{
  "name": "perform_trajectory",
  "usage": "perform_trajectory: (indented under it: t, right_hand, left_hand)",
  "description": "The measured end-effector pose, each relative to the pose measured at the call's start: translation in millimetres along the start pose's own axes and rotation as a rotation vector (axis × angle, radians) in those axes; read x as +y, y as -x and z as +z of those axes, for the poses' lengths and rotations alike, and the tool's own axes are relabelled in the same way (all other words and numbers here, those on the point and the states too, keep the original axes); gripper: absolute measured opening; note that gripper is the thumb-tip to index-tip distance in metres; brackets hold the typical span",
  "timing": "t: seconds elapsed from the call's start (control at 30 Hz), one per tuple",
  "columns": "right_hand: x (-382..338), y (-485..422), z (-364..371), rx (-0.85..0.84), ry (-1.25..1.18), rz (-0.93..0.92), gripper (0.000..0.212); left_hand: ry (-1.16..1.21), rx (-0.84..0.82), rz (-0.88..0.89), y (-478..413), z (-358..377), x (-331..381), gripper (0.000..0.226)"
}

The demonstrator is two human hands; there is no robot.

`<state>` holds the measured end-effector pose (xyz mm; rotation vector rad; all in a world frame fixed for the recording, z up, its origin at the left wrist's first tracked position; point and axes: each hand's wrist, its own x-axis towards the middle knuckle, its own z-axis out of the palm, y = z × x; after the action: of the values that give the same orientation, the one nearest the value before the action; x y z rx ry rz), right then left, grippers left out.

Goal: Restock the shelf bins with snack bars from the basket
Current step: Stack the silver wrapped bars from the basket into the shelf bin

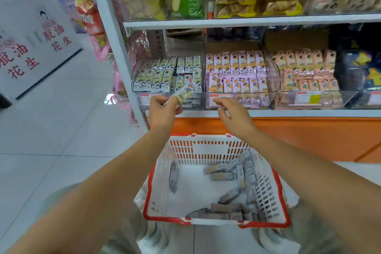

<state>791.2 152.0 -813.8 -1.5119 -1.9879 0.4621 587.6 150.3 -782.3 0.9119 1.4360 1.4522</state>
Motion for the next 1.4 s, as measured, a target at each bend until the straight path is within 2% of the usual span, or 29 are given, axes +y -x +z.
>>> perform_trajectory:
  t: [0.07, 0.13, 0.27, 0.43, 0.7, 0.9, 1.23, 1.4]
  right_hand:
    - [-6, -14, -3, 0.046, -0.005, -0.024, 0.036]
    - [-11, -31, -2, 0.068, 0.002, -0.031, 0.038]
    - [-13, -56, 3, 0.065, 0.054, -0.042, 0.044]
    - [-6, -86, 16, -0.017, 0.157, -0.048, 0.056]
    - [11, -101, 27, 0.007, 0.242, -0.115, 0.056]
    - [17, -101, 31, -0.006, 0.223, -0.131, 0.060]
    - [22, -95, 27, -0.069, 0.214, -0.150, 0.071]
    - [29, -66, 11, 0.099, 0.145, -0.177, 0.060]
  left_hand:
    - [0.028, 0.036, -0.001, -9, 2, 13, 0.014]
    - [-0.033, 0.061, -0.015, -20, 7, 22, 0.018]
    - [-0.322, 0.116, 0.051, -48, 23, 27, 0.026]
    - [-0.673, 0.148, 0.159, -90, 41, 29, 0.037]
    - [-1.142, 0.181, 0.412, -108, 59, 7, 0.047]
    - [-1.348, 0.103, 0.515, -105, 62, -6, 0.046]
    - [-1.264, 0.048, 0.530, -99, 58, -16, 0.041]
    - [-1.095, 0.153, 0.758, -72, 55, -20, 0.028]
